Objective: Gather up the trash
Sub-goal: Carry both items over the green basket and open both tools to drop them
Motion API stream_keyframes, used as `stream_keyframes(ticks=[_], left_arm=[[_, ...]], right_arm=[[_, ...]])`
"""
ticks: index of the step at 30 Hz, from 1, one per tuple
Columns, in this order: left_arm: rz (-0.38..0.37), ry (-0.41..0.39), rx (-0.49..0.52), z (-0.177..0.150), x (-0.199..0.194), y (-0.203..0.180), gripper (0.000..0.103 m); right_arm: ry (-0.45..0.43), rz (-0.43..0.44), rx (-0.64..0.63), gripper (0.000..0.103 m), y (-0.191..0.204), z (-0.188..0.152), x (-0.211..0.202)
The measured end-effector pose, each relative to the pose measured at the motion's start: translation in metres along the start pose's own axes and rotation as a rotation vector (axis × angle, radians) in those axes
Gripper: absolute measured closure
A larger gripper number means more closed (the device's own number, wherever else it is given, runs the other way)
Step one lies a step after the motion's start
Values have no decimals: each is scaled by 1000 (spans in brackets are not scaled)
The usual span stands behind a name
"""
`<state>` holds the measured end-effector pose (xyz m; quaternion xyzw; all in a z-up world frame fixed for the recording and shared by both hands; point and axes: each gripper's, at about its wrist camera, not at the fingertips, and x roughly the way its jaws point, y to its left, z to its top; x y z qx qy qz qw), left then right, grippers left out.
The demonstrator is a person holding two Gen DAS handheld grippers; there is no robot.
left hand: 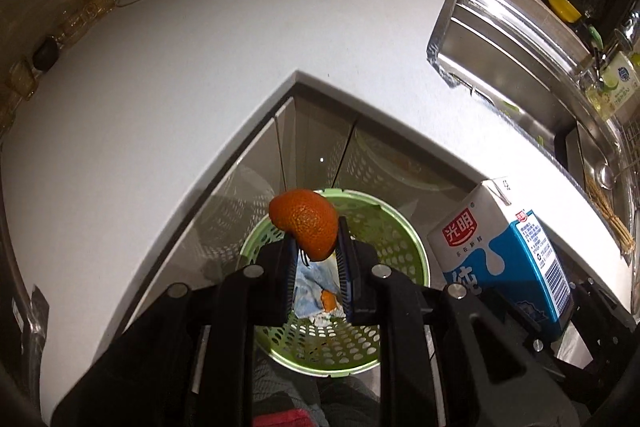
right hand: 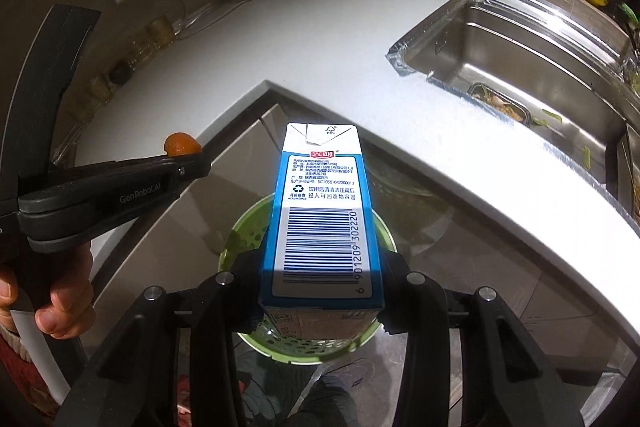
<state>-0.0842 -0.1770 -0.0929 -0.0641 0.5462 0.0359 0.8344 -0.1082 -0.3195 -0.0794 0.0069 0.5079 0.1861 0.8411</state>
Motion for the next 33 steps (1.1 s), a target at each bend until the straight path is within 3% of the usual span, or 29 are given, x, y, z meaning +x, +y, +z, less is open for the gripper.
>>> stream_keyframes(ticks=[6,15,16,19,22,33], left_arm=[[10,26,10,-27,5,-1,85],[-2,27,15,-28,5,-2,83],[-8,34,15,-28,6,-3,79],[-3,37,11,-30,8,-3,52],[5,19,12,-30,4,-3,37],[25,-17,-14,-23,-6,8,24]], right_arm=[[-3,-9,10,61,-3,-17,-9],[-18,-11,-1,61,-1,-21,-16],[-17,-12,-4,61,-1,-21,-16],[-14,-10,-6,61,-2,-20,-15],[-12,-10,-7,61,-1,-20,-14],[-11,-4,-16,61,0,-17,-12]])
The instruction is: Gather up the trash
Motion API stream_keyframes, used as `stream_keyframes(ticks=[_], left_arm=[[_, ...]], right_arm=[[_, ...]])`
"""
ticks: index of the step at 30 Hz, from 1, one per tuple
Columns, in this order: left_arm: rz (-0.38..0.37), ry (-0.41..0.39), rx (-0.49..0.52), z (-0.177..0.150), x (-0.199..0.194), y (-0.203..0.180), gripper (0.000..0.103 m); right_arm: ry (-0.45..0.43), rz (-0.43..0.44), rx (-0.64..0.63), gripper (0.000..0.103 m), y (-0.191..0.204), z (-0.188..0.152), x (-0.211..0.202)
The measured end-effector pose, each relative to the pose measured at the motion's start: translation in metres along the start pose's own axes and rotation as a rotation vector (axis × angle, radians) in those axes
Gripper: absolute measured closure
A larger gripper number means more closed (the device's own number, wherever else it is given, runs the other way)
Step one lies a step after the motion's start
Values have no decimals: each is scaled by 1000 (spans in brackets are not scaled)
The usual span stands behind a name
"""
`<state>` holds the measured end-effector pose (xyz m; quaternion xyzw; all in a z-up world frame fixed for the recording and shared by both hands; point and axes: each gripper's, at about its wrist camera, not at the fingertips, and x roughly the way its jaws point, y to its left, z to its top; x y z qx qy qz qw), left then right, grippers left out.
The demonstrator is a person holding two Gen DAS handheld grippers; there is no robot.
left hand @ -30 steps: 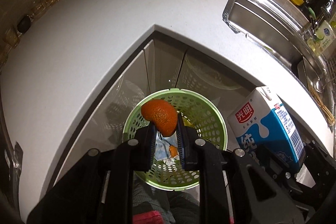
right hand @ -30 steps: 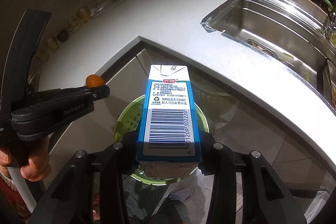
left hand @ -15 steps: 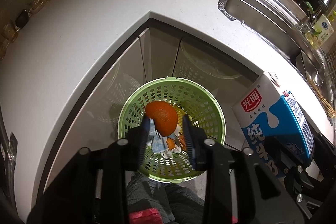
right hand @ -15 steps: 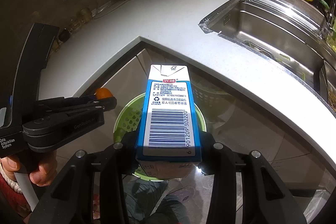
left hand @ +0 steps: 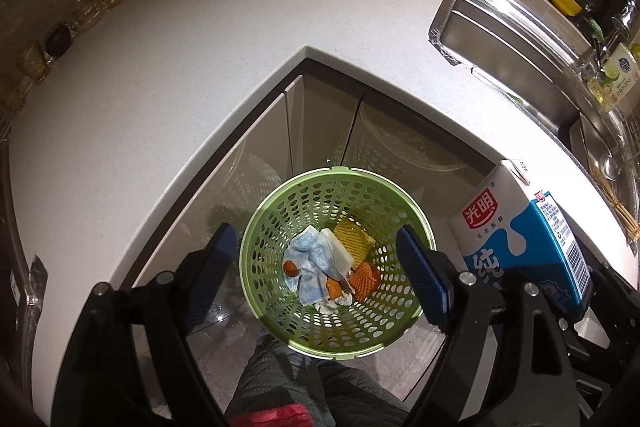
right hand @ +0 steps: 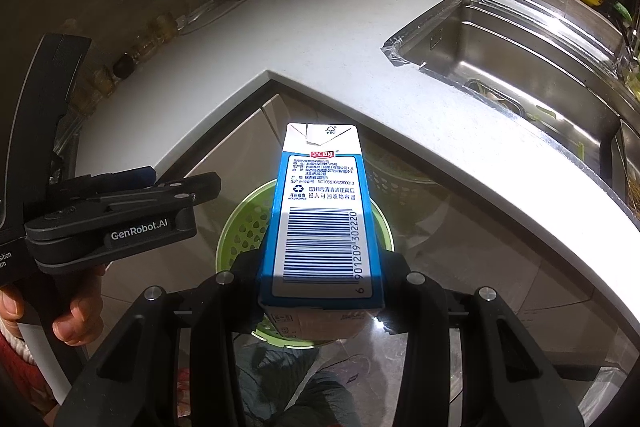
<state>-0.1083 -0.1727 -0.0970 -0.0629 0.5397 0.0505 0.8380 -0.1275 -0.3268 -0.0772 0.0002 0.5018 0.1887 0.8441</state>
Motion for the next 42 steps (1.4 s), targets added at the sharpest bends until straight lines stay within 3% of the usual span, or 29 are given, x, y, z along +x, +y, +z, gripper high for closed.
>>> stream_keyframes(ticks=[17,20,21,30,38,42], left_arm=[[66,-38,-125,5,-11,49,21],[75,-38,-135,4,-12,53,21],[75,-37,-137,3,-12,54,21],[86,-33,-159,0,-13,56,17],[102,-15,-143,-6,-20,53,15],[99,-48,-163,0,-40,60,15]], right_arm=[[43,17,-76,58,24,1,25],[62,1,-85,26,27,-1,32],[61,-5,-85,20,27,-2,33],[51,-6,-75,8,24,-1,28],[72,6,-67,8,25,-1,24],[47,-8,-102,8,38,12,13]])
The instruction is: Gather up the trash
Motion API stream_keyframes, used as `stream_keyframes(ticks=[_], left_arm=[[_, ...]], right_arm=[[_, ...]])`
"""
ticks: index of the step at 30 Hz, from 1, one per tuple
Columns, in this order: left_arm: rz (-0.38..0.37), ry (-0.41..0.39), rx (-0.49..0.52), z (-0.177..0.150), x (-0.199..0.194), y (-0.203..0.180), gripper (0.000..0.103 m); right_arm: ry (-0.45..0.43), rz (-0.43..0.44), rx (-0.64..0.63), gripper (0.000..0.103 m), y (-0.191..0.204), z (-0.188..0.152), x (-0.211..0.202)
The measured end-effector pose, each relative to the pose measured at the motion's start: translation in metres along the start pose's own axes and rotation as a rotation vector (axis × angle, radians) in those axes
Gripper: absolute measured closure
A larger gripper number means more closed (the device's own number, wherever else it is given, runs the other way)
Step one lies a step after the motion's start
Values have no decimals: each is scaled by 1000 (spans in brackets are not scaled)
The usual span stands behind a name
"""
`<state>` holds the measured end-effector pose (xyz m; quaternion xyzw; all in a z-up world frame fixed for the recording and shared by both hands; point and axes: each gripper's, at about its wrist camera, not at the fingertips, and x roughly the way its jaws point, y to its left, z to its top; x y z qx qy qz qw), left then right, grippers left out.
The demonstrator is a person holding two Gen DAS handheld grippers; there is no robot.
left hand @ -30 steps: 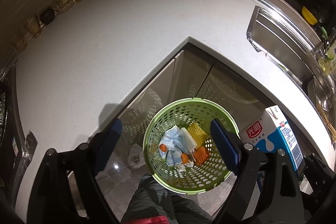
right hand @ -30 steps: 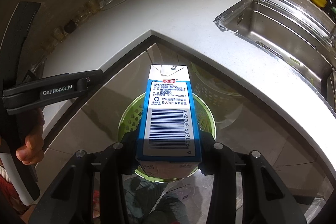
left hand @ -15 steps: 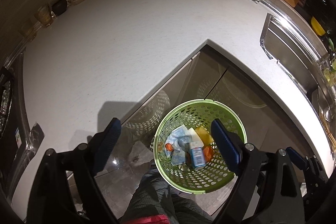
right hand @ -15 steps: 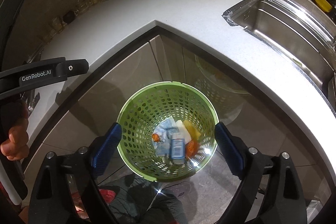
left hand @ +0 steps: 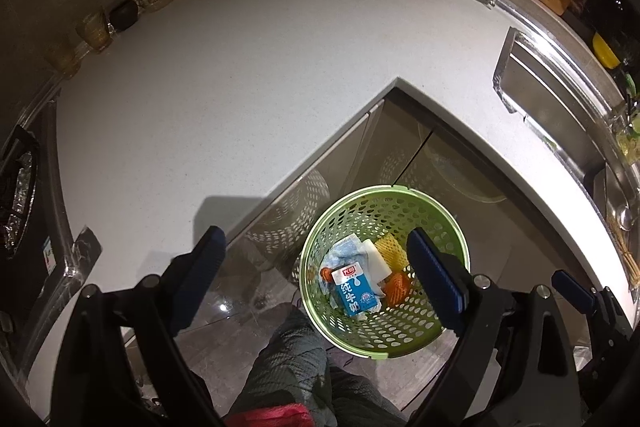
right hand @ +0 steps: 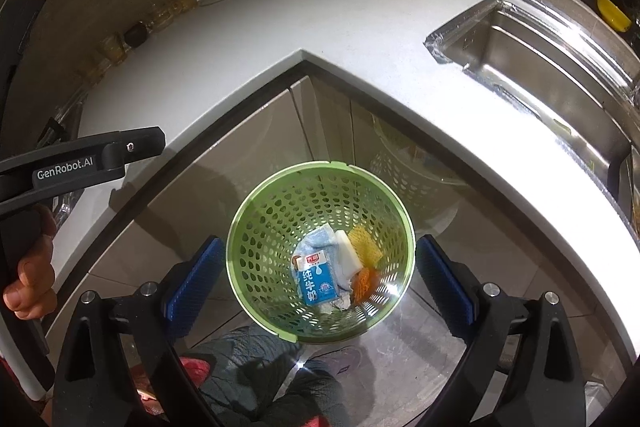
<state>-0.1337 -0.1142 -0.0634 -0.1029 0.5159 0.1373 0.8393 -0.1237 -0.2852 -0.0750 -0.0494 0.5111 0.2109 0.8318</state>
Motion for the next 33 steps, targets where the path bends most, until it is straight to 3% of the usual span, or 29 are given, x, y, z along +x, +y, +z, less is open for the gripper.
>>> stream_keyframes(ticks=[6,18,24,33], left_arm=[[-11,-146,-19,37,-54,14,11],[-14,-470,4,127,-176,42,8],[-25,-532,-23,147,-198,55,8],[-32,-529,-8,155,-189,62,8]], right_arm=[[-106,-18,-27,4,18,43,-38],[-457,-97,-125,2,69,146,-143],[-550,-107,-116,2,86,173,-170],[-544,-132,-108,2,98,184,-164]])
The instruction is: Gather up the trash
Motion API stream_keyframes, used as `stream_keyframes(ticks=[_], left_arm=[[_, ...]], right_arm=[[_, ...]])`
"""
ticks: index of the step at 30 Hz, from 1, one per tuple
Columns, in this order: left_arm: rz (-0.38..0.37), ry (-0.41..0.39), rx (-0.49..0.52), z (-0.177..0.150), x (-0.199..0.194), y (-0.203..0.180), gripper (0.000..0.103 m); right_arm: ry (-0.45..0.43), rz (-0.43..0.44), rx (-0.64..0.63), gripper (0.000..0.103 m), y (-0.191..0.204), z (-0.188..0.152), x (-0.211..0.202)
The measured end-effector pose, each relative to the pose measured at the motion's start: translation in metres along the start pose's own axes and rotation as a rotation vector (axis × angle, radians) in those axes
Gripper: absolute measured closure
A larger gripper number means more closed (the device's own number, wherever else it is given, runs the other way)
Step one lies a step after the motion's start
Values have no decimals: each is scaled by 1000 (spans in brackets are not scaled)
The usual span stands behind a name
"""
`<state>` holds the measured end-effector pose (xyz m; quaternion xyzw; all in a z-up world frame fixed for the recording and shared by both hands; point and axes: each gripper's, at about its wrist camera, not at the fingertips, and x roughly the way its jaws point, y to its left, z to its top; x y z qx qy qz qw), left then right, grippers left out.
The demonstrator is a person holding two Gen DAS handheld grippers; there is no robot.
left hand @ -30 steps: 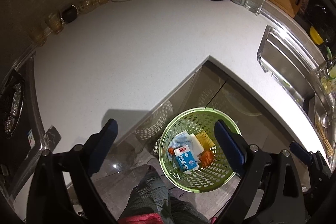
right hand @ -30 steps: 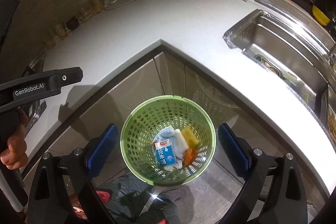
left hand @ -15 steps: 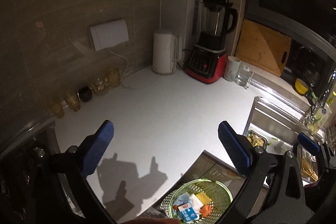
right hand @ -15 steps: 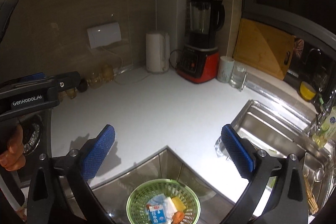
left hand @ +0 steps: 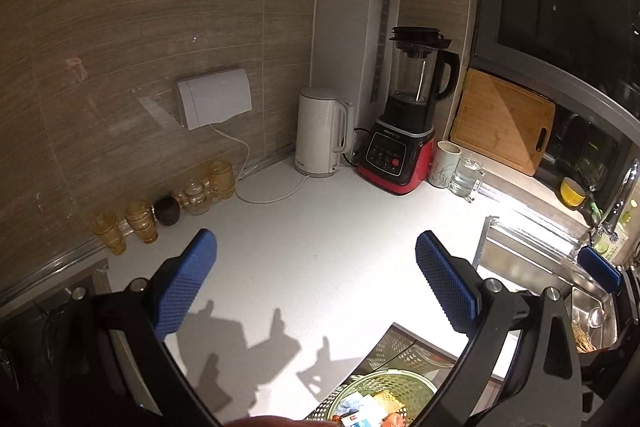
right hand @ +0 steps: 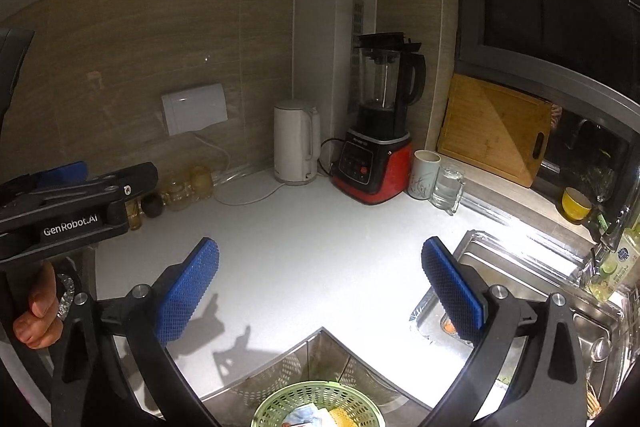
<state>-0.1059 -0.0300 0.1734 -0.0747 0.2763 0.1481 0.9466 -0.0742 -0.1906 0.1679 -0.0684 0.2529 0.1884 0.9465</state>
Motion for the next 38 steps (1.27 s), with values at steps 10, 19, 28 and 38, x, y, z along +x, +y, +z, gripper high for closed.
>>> stream_keyframes(ticks=[10,19,28,38], left_arm=[[-19,15,24,2,12,-6,8],[-30,34,9,3,21,-4,8],[-26,25,-6,2,22,0,8],[-29,34,13,2,24,-1,8]], right_arm=[[18,-16,19,2,-4,2,11],[32,-18,21,2,-6,1,17],[37,-11,19,2,-7,2,20],[40,-12,18,2,-4,2,23]])
